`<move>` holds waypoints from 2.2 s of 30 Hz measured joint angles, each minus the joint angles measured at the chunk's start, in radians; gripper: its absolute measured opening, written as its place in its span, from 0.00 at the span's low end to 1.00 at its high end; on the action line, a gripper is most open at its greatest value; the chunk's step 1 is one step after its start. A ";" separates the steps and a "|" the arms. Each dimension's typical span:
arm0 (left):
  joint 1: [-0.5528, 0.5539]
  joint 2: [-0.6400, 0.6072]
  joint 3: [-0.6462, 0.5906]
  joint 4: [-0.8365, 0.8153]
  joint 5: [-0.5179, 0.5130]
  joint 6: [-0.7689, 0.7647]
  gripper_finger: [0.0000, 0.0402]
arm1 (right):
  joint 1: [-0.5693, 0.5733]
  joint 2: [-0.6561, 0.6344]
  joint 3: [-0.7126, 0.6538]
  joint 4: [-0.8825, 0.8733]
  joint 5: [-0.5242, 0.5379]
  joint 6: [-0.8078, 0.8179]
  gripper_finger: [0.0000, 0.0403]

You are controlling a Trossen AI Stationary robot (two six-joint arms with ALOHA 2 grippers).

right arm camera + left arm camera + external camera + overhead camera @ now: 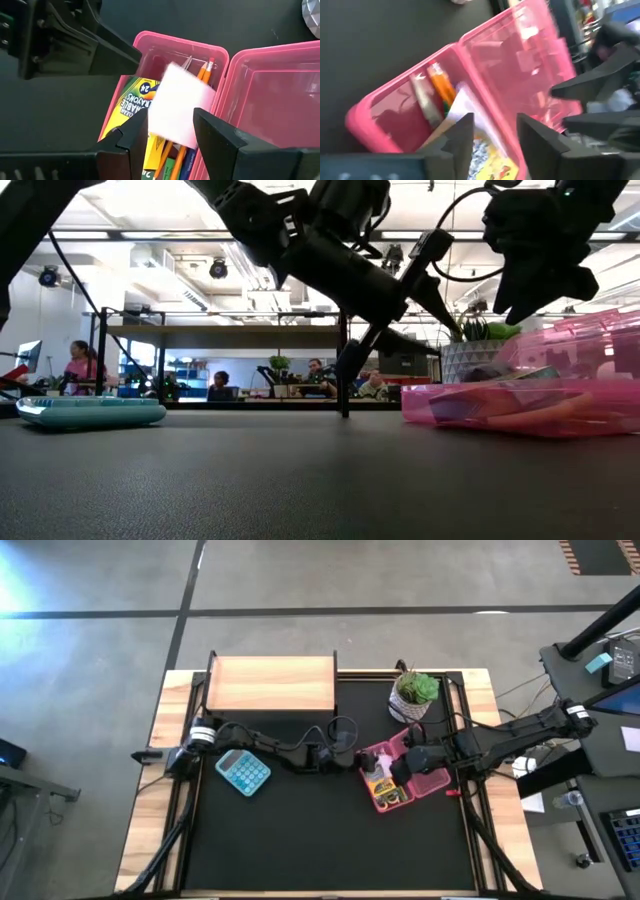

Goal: Pack school essentials
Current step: Put the purple sticky notes into the pink supply box, then close the pink supply box

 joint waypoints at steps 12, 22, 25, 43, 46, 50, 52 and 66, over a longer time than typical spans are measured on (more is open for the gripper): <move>0.015 -0.024 0.000 -0.097 0.230 0.088 0.53 | -0.033 -0.039 0.100 -0.341 -0.010 -0.003 0.37; 0.008 -0.036 0.000 -0.139 0.488 0.184 0.53 | -0.139 -0.015 0.220 -0.812 0.087 0.016 0.37; 0.008 -0.040 0.000 -0.175 0.538 0.218 0.53 | -0.184 -0.008 0.191 -0.805 0.087 -0.032 0.36; 0.004 -0.081 -0.001 -0.455 0.392 0.561 0.53 | -0.407 0.041 0.063 -0.698 -0.038 -0.298 0.29; 0.004 -0.081 -0.001 -0.455 0.289 0.627 0.53 | -0.407 0.041 0.051 -0.634 -0.092 -0.330 0.29; 0.005 -0.081 -0.001 -0.455 0.239 0.692 0.53 | -0.407 0.040 0.049 -0.545 -0.158 -0.356 0.29; 0.004 -0.081 -0.001 -0.470 0.240 0.708 0.53 | -0.406 0.040 0.050 -0.500 -0.194 -0.357 0.29; -0.015 -0.081 -0.001 -0.670 0.247 0.733 0.53 | -0.406 0.041 0.111 -0.363 -0.283 -0.358 0.29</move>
